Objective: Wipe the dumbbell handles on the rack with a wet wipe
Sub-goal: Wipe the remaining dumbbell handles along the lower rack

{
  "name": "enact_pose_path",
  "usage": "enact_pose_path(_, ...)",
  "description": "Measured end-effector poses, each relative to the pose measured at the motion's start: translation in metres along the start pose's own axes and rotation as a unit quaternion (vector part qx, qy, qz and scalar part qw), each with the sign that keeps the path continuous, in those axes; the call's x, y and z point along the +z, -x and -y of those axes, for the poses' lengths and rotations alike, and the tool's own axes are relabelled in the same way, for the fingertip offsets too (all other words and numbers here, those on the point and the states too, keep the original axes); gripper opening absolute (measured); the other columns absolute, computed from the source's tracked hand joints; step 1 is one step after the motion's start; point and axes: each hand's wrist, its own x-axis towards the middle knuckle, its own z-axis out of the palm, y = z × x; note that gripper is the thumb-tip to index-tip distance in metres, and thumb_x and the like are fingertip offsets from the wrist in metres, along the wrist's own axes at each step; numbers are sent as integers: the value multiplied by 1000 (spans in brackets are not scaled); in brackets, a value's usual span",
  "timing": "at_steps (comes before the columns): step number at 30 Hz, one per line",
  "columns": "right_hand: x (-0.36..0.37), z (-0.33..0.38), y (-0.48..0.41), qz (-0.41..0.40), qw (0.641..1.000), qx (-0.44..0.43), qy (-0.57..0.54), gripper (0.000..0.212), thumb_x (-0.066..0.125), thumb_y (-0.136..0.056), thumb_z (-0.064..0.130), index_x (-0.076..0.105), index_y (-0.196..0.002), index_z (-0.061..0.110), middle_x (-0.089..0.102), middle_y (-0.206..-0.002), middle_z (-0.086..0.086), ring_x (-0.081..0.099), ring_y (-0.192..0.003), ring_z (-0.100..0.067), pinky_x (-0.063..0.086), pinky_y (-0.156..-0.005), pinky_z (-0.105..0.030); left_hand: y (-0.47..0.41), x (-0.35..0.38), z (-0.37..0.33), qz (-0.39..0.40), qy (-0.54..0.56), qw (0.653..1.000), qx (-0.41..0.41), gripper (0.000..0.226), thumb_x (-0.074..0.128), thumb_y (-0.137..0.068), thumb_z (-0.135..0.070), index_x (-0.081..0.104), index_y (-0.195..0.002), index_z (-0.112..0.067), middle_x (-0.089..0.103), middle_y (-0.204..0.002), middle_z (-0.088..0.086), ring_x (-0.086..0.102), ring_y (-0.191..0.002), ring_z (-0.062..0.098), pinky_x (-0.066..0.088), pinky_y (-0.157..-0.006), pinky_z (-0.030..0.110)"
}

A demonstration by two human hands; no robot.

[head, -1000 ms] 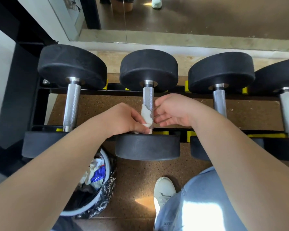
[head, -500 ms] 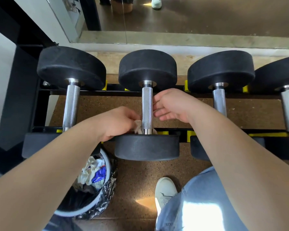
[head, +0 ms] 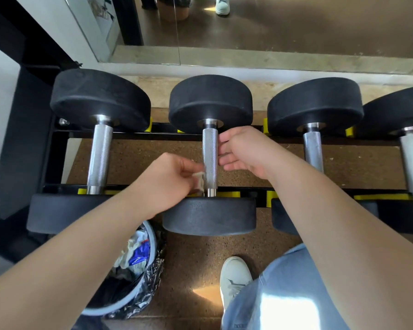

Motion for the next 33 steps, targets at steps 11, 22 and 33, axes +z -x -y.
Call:
enact_pose_path(11, 3, 2, -4, 31, 999, 21, -21, 22, 49, -103, 2, 67, -102, 13, 72, -107, -15, 71, -102, -30, 57, -98, -45, -40, -3, -16, -80, 115, 989, 45, 9, 84, -82, -13, 80, -87, -19, 78, -84, 2, 69, -69, 5, 54, -67, 19)
enact_pose_path(22, 0, -1, -5, 24, 1000, 1, -4, 24, 54, -100, 1, 65, -88, 17, 71, -94, -13, 72, -91, -27, 60, -90, -41, -43, 7, -13, -141, 14, 981, 136, 13, 88, -79, -22, 80, -81, -32, 76, -80, -15, 71, -80, 0, 58, -84, 22)
enact_pose_path(33, 5, -1, 1, -33, 998, -22, 48, 25, 51, -99, 1, 63, -96, 22, 71, -103, -14, 72, -99, -29, 62, -88, -42, -19, -4, -5, 67, -111, 991, 31, 14, 94, -69, -30, 82, -77, -30, 77, -82, -12, 70, -87, 5, 54, -89, 25)
